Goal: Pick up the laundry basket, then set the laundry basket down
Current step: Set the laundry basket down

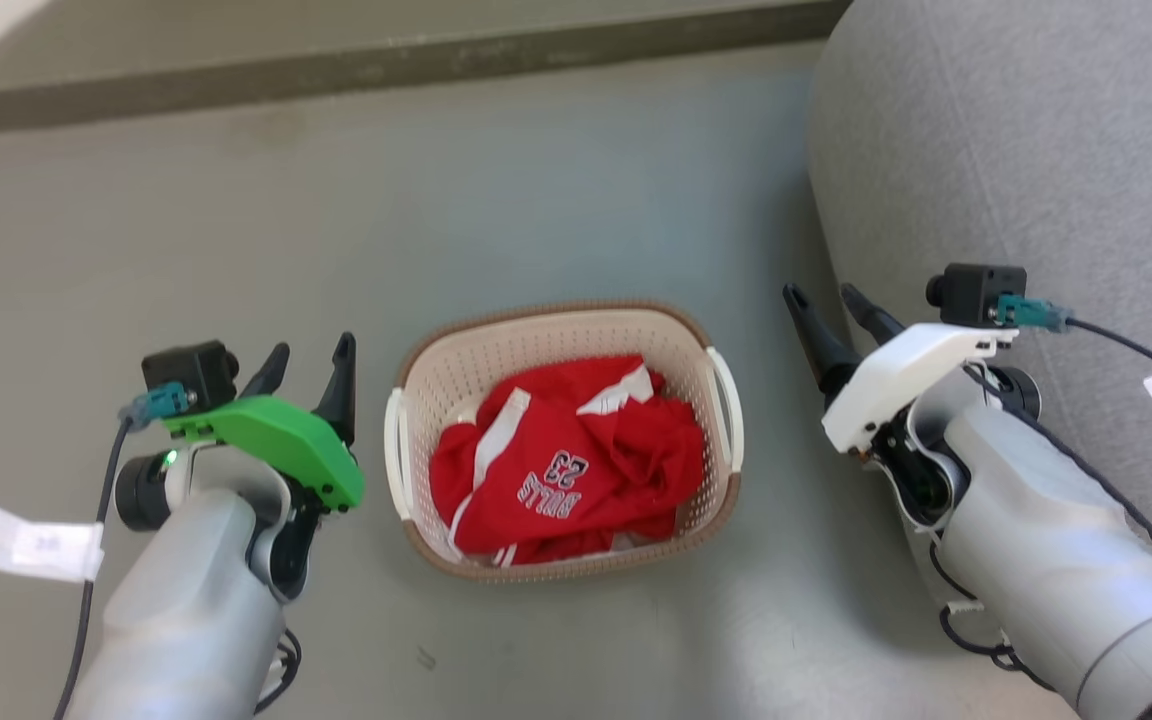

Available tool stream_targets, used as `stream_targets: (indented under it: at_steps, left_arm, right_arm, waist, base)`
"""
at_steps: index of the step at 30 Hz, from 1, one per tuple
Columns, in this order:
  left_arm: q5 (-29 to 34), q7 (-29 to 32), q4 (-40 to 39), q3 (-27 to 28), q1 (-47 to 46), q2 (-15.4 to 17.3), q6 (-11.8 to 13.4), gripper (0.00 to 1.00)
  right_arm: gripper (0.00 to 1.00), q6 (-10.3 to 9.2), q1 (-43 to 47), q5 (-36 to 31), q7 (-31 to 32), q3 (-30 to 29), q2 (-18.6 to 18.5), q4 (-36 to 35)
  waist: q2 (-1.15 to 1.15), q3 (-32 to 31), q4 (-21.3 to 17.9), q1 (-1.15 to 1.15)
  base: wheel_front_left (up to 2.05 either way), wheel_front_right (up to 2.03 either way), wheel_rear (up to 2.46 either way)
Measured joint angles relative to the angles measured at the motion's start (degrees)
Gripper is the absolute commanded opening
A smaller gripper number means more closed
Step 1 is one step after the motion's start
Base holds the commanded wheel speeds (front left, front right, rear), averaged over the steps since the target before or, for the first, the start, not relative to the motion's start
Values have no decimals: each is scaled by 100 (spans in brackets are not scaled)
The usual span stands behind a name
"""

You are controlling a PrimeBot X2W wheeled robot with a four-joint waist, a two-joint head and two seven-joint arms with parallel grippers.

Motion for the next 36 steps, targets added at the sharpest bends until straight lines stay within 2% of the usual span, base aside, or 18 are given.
stream_targets:
  at_steps: [7, 14, 22, 36]
  left_arm:
    - [249, 0, -493, 325, 418, 142, 3, 100]
    - [583, 0, -1168, 641, 735, 141, 75, 100]
    - [948, 0, -1885, 960, 1137, 140, 112, 100]
    - [1392, -9, -2870, 1622, 1942, 105, 205, 100]
  right_arm:
    - [100, 0, 341, -359, -7, -183, -140, -318]
    - [100, -24, 609, -740, -7, -764, -342, -929]
    - [100, -224, 1067, -1261, -8, -1439, -419, -1858]
    - [100, -472, 2039, -2069, -15, -2265, -474, -3055]
  waist:
    - [0, -550, -16, 0]
    - [0, -1016, -31, 0]
    - [0, -1267, 41, 0]
    - [0, -1482, 131, 0]
  base:
    - [0, 0, 0]
    - [0, 0, 0]
    - [0, 0, 0]
    - [0, 0, 0]
